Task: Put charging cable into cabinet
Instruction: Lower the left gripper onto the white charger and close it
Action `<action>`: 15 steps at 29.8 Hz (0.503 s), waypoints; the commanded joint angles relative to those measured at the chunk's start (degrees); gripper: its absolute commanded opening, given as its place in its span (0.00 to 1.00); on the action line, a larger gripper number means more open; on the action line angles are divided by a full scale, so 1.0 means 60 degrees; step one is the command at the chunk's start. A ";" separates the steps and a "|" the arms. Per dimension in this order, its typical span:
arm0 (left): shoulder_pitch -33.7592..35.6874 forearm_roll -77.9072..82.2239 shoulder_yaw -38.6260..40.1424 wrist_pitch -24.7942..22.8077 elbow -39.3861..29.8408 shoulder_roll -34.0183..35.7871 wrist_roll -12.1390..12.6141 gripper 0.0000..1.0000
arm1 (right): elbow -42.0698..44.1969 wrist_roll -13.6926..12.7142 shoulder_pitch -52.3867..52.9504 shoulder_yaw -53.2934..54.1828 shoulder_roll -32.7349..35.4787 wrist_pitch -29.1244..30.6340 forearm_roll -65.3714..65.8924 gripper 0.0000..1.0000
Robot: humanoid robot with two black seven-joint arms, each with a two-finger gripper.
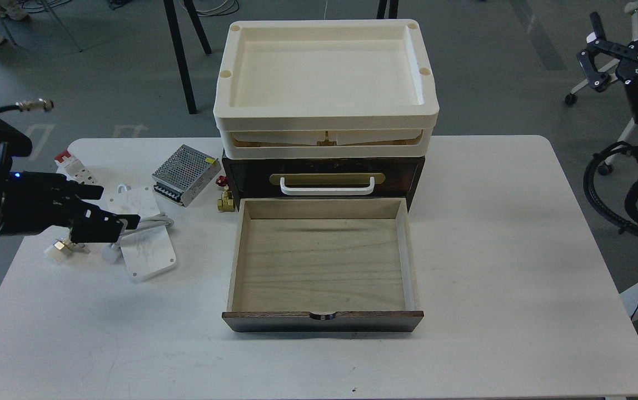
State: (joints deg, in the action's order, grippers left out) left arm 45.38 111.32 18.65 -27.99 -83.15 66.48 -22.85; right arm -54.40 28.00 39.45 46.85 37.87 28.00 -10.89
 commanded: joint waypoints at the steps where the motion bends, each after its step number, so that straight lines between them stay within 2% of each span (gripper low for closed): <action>1: -0.0063 0.0432 -0.0281 0.0050 0.0937 -0.0561 0.0015 0.98 | -0.0001 0.0000 -0.0027 0.0000 0.0001 -0.0001 -0.0001 1.00; 6: -0.0107 0.0475 -0.0471 0.0825 0.2503 -0.1731 -0.0014 0.98 | 0.0014 0.0000 -0.0027 0.0000 -0.0014 -0.0001 -0.0001 1.00; 12: -0.0107 0.0446 -0.0545 0.1193 0.4321 -0.2933 -0.0058 0.95 | 0.0014 0.0000 -0.0027 0.0000 -0.0014 -0.0001 -0.0001 1.00; 15: -0.0107 0.0446 -0.0865 0.1324 0.4834 -0.3256 -0.0073 0.85 | 0.0014 0.0000 -0.0041 0.0014 -0.0014 -0.0001 -0.0001 1.00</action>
State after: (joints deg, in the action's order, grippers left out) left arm 44.71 114.01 15.08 -20.86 -57.18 48.94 -23.19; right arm -54.31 28.00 39.29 46.85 37.80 28.00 -10.90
